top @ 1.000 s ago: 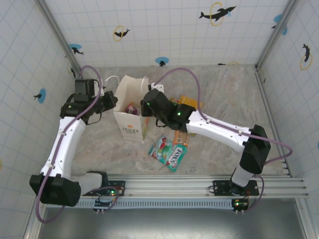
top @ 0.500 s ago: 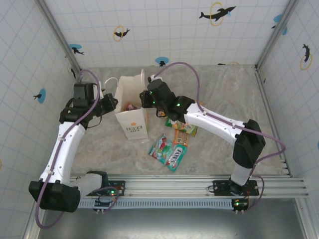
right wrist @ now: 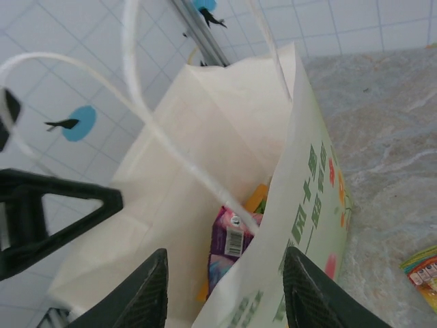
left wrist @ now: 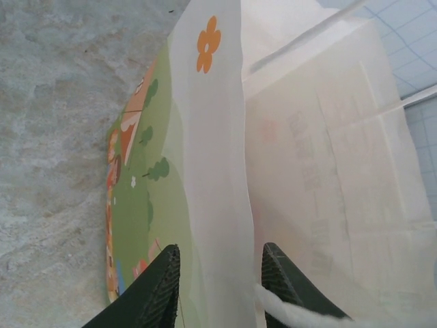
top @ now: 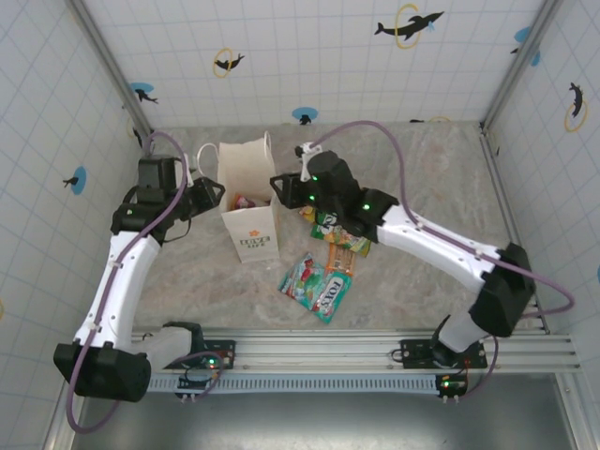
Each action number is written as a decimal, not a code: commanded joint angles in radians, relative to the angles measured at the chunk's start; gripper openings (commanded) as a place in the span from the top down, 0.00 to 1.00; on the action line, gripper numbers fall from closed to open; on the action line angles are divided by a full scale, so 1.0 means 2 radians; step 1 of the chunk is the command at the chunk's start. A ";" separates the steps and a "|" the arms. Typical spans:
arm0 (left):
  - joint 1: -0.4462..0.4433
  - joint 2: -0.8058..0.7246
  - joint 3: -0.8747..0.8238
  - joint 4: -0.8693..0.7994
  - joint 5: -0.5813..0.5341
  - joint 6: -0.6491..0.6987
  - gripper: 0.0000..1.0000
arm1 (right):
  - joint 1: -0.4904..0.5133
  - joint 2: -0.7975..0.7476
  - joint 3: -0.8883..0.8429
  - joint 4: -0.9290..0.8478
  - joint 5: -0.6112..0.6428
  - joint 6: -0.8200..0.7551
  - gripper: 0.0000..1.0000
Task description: Place the snacks into the paper bag
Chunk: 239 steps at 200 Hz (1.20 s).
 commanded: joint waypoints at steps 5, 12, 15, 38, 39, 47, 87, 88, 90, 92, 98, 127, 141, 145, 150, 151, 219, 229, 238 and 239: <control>0.002 -0.013 0.008 0.008 0.016 -0.009 0.61 | -0.016 -0.068 -0.079 0.071 -0.034 -0.007 0.52; 0.001 -0.014 0.009 0.006 0.014 -0.010 0.60 | -0.022 -0.083 -0.098 0.076 -0.043 -0.006 0.52; 0.002 -0.015 0.010 0.005 0.013 -0.010 0.59 | -0.024 -0.089 -0.105 0.076 -0.047 -0.006 0.52; 0.002 -0.022 0.008 0.004 0.008 -0.013 0.57 | -0.057 -0.135 -0.164 0.064 -0.066 0.007 0.51; 0.002 -0.022 0.008 0.004 0.007 -0.013 0.57 | -0.060 -0.137 -0.168 0.064 -0.066 0.008 0.51; 0.002 -0.024 0.007 0.001 0.001 -0.013 0.57 | -0.080 -0.154 -0.198 0.068 -0.078 0.015 0.50; 0.002 -0.021 0.000 -0.003 -0.003 -0.008 0.58 | -0.219 -0.215 -0.356 0.133 -0.189 0.042 0.48; 0.001 -0.021 0.000 -0.003 -0.003 -0.008 0.58 | -0.222 -0.215 -0.358 0.134 -0.192 0.041 0.48; 0.001 -0.021 0.000 -0.002 -0.003 -0.008 0.58 | -0.228 -0.216 -0.364 0.136 -0.198 0.039 0.48; 0.002 -0.021 -0.001 -0.001 -0.003 -0.008 0.58 | -0.234 -0.217 -0.369 0.137 -0.204 0.036 0.48; 0.002 -0.021 -0.002 -0.001 -0.003 -0.009 0.58 | -0.251 -0.218 -0.384 0.140 -0.219 0.026 0.47; 0.002 -0.019 -0.005 -0.004 0.001 -0.010 0.58 | -0.307 -0.207 -0.440 0.168 -0.283 -0.044 0.42; 0.002 -0.018 -0.008 -0.004 0.003 -0.011 0.60 | -0.330 -0.193 -0.462 0.190 -0.292 -0.060 0.36; 0.002 -0.018 -0.008 -0.004 0.004 -0.011 0.60 | -0.337 -0.187 -0.467 0.199 -0.295 -0.061 0.36; 0.001 -0.018 -0.008 -0.003 0.003 -0.012 0.60 | -0.344 -0.179 -0.472 0.209 -0.299 -0.062 0.35; 0.001 -0.018 -0.008 -0.003 0.003 -0.012 0.60 | -0.347 -0.177 -0.473 0.210 -0.300 -0.061 0.35; 0.001 -0.010 -0.009 -0.003 -0.011 -0.012 0.62 | -0.389 -0.063 -0.470 0.270 -0.395 -0.074 0.33; 0.002 -0.009 -0.009 -0.003 -0.012 -0.013 0.62 | -0.390 -0.051 -0.470 0.282 -0.395 -0.071 0.34; 0.001 -0.010 -0.008 -0.003 -0.012 -0.014 0.63 | -0.389 -0.041 -0.471 0.295 -0.395 -0.070 0.34; 0.002 -0.010 -0.008 -0.002 -0.012 -0.014 0.63 | -0.389 -0.040 -0.471 0.296 -0.394 -0.069 0.34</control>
